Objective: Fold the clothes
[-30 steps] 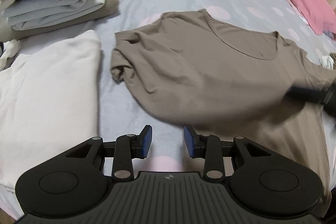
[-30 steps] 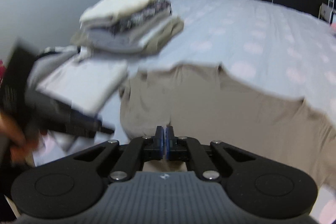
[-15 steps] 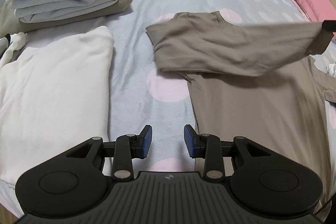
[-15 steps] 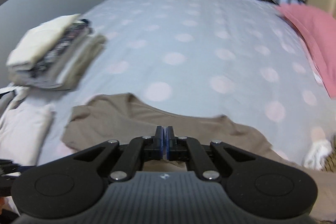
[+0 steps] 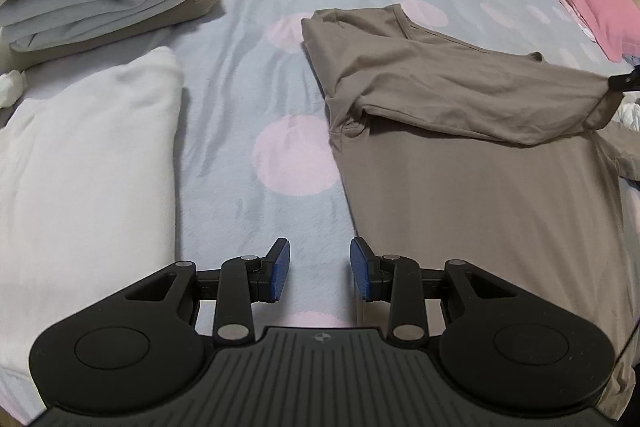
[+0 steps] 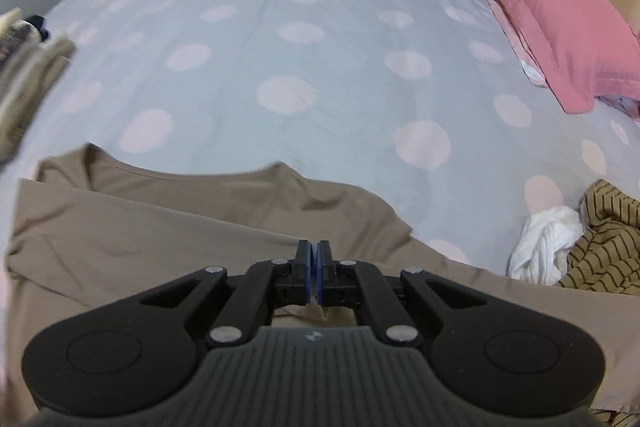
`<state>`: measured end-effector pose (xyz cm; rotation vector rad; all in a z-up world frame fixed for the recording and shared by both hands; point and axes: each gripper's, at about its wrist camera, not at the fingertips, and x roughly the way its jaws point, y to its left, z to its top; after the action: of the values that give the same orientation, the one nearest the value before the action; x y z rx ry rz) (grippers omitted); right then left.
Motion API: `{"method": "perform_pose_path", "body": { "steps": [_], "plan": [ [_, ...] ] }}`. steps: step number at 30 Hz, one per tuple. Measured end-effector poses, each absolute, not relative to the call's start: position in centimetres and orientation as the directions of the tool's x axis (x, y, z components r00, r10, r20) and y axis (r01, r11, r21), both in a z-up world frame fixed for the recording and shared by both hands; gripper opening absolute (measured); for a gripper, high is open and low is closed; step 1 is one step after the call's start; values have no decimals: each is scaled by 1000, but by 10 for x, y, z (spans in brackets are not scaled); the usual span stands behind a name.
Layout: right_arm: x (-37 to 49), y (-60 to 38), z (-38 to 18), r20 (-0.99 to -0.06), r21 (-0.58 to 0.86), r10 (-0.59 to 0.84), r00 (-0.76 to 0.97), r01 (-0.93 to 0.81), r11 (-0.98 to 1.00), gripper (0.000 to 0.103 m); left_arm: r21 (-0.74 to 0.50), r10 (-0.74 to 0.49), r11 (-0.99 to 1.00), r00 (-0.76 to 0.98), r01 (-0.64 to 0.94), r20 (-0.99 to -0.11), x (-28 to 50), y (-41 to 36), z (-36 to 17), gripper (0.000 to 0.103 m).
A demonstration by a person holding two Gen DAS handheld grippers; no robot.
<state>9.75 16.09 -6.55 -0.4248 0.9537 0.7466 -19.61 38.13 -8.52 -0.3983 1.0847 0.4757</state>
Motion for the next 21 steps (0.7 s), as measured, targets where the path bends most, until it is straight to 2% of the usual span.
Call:
{"method": "perform_pose_path", "body": {
  "steps": [3,5,6,15,21],
  "plan": [
    [107,152,-72,-838,68,433,333,-723,688,8,-68,167,842,379,-535,-910,-190,386,-83,31],
    [110,145,-71,-828,88,451,333,-717,691,30,-47,175,857,375,-514,-910,-183,389,-82,31],
    [109,141,-69,-824,88,456,336,-720,689,32,-34,181,866,375,-500,-909,-179,390,-82,31],
    [99,104,-88,-821,205,516,245,-718,665,31,29,221,906,412,-423,-884,-141,397,-89,31],
    [95,116,-116,-836,109,488,250,-797,594,31,109,262,923,398,-368,-879,-126,387,-98,31]
  ]
}}
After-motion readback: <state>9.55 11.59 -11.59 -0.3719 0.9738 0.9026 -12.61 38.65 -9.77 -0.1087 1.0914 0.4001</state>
